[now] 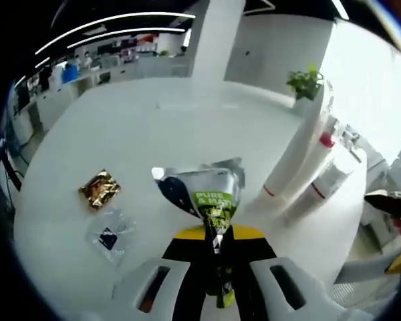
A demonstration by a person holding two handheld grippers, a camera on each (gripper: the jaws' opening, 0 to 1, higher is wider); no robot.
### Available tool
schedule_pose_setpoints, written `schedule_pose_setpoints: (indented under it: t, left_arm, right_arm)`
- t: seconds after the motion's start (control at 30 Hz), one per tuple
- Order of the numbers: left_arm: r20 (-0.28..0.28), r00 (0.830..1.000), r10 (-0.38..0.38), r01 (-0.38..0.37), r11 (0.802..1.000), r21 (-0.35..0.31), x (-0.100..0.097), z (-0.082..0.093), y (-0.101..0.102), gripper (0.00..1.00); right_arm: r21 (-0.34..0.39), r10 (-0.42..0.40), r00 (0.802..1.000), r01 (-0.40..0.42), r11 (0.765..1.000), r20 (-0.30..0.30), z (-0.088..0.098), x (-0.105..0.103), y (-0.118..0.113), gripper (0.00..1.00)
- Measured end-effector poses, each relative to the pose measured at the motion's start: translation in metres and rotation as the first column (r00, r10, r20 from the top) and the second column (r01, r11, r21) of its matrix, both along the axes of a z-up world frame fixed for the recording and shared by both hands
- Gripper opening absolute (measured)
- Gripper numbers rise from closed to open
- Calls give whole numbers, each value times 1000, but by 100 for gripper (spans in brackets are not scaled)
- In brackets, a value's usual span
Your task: Arrange the skincare products in the storage area until every visible bottle or jar stands upright without overlapping.
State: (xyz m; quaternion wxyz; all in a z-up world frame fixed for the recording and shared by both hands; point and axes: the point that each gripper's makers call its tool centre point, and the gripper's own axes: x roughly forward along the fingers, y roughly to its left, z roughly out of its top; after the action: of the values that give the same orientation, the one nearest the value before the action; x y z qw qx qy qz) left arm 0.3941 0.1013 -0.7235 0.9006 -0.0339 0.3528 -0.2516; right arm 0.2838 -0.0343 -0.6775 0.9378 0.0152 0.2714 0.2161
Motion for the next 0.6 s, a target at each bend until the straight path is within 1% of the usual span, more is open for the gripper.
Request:
schedule_pose_setpoints:
  t: [0.1, 0.2, 0.33, 0.4, 0.5, 0.6]
  left_arm:
    - [7, 1000, -2, 2, 999, -44, -8, 12, -3, 6]
    - [19, 1000, -9, 10, 998, -64, -15, 21, -5, 6]
    - [31, 999, -14, 18, 994, -106, -22, 34, -7, 6]
    - [44, 999, -28, 33, 991, -126, -26, 42, -9, 6]
    - [74, 996, -56, 65, 989, -134, -31, 52, -9, 6]
    - [101, 990, -95, 109, 984, -138, -40, 61, -11, 6]
  right_arm:
    - [-1, 6, 1000, -6, 1000, 4, 0, 0, 1, 87]
    - [1, 16, 1000, -16, 1000, 9, 1, 0, 2, 87]
    - [15, 23, 1000, -24, 1000, 16, 5, -1, 4, 87]
    - [34, 23, 1000, -23, 999, 14, 7, -1, 5, 87]
    - [55, 17, 1000, -18, 998, 12, 9, -1, 4, 86]
    - [102, 12, 1000, -13, 995, 11, 15, -2, 7, 86]
